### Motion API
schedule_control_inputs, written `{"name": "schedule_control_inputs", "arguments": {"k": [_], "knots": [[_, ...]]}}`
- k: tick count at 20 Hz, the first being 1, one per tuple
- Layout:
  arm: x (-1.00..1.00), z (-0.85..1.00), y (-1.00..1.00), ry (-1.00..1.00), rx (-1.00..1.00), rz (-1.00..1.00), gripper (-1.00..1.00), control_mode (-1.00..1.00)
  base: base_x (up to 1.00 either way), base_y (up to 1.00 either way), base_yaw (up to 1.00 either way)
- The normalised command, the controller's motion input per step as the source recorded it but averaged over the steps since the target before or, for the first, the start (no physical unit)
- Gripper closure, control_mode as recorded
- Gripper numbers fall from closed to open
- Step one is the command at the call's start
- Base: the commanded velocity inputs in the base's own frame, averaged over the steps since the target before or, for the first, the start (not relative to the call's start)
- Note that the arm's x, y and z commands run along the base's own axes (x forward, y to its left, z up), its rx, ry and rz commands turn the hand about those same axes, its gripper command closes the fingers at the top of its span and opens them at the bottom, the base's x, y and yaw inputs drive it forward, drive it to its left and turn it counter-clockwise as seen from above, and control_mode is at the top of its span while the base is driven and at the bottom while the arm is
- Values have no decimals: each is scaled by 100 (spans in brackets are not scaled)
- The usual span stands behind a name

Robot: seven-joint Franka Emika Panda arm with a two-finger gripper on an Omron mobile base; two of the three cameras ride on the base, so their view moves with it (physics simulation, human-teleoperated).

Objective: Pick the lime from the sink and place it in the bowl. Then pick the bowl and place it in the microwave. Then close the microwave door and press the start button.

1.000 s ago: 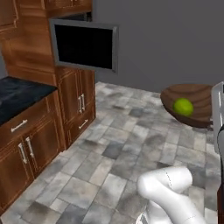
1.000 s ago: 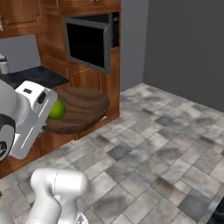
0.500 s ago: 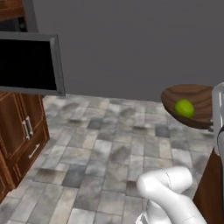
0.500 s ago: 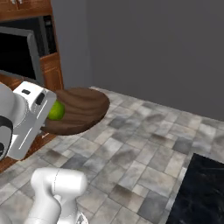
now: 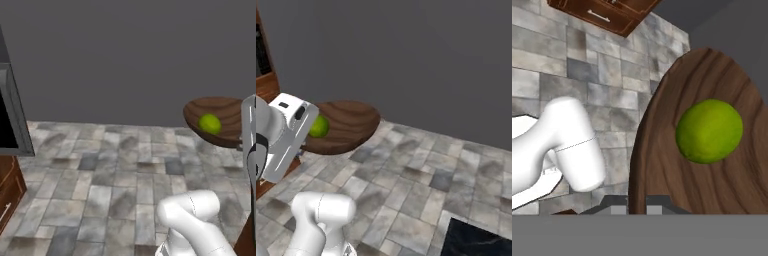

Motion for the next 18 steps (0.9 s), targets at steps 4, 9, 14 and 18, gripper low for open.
{"name": "schedule_control_inputs", "arguments": {"k": [4,9,14,18], "knots": [[0,0,0,0,0,0,100,100,100,0,-5],[0,0,0,0,0,0,100,100,99,0,45],[0,0,0,0,0,0,100,100,93,0,71],[0,0,0,0,0,0,100,100,99,0,70]]}}
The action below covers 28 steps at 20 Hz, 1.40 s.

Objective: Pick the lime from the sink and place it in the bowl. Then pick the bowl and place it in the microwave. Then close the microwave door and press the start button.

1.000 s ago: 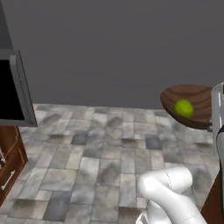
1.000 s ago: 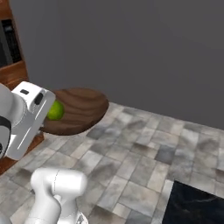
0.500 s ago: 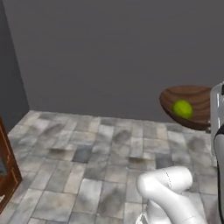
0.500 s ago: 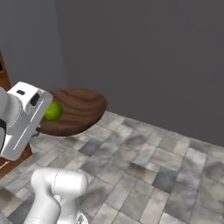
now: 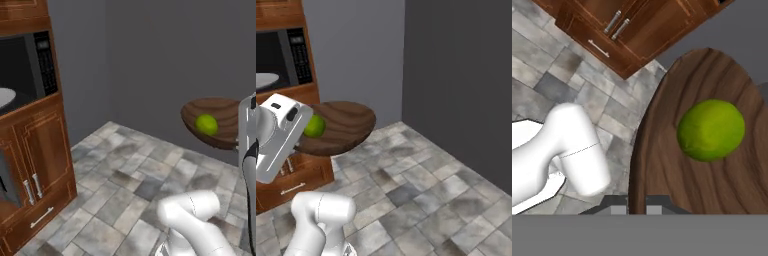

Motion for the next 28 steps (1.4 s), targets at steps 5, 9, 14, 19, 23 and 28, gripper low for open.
{"name": "schedule_control_inputs", "arguments": {"k": [5,9,14,19,23,28], "knots": [[0,0,0,0,0,0,100,100,72,0,72],[0,0,0,0,0,0,100,100,31,2,73],[0,0,0,0,0,0,100,100,21,1,47],[0,0,0,0,0,0,100,100,14,-9,19],[0,0,0,0,0,0,100,100,72,-3,20],[0,0,0,0,0,0,100,100,84,0,25]]}}
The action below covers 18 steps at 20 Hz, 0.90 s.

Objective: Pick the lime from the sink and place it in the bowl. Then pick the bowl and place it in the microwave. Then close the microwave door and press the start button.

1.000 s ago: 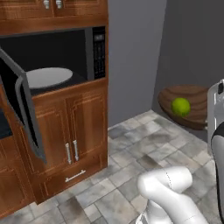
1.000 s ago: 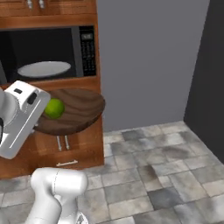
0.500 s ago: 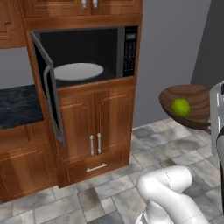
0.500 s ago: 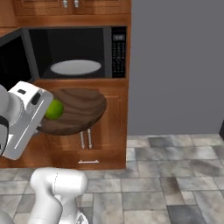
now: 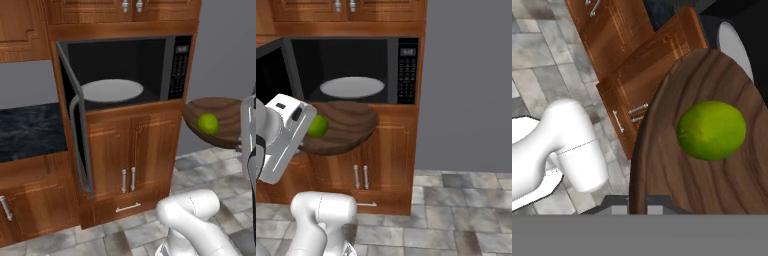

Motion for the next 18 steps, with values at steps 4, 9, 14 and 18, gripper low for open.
{"name": "schedule_control_inputs", "arguments": {"k": [4,9,14,18], "knots": [[0,0,0,0,0,0,100,100,59,6,24],[0,0,0,0,0,0,100,100,57,9,14],[0,0,0,0,0,0,100,100,48,21,8],[0,0,0,0,0,0,100,100,9,20,13]]}}
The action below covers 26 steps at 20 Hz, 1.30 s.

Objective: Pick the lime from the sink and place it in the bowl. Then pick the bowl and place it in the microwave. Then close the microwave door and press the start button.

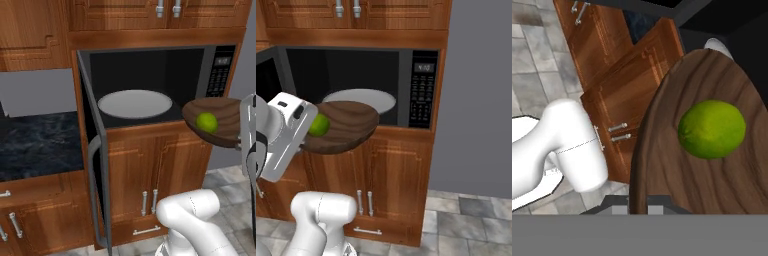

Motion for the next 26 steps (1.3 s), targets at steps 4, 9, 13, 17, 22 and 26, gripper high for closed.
{"name": "schedule_control_inputs", "arguments": {"k": [4,9,13,17,22,26], "knots": [[0,0,0,0,0,0,100,100,6,11,18],[0,0,0,0,0,0,100,100,0,3,11],[0,0,0,0,0,0,100,100,0,4,4],[3,-3,2,1,0,1,100,-100,4,5,4],[62,-31,9,0,0,11,100,-100,0,0,0],[100,-35,0,0,0,9,100,-100,0,0,0]]}}
